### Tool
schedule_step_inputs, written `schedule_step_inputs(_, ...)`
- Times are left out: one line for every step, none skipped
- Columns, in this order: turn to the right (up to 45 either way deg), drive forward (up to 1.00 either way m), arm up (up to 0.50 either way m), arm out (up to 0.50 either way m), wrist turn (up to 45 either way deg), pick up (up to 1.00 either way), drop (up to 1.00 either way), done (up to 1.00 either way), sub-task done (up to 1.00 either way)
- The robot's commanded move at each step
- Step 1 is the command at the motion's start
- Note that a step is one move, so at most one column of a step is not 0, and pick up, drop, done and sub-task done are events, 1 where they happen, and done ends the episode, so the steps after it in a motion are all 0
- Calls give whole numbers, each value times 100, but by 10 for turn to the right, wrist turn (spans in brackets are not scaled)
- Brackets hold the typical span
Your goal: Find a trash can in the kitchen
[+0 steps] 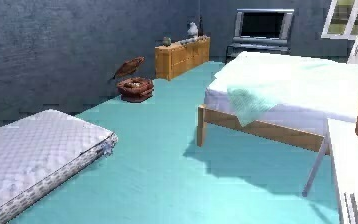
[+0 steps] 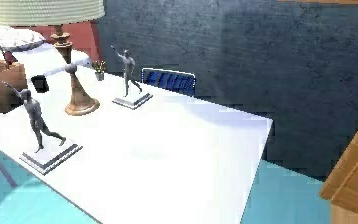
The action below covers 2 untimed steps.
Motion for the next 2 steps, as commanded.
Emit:
schedule_step_inputs(-90,0,0,0,0,0,0,0,0)
schedule_step_inputs(0,100,0,0,0,0,0,0,0)
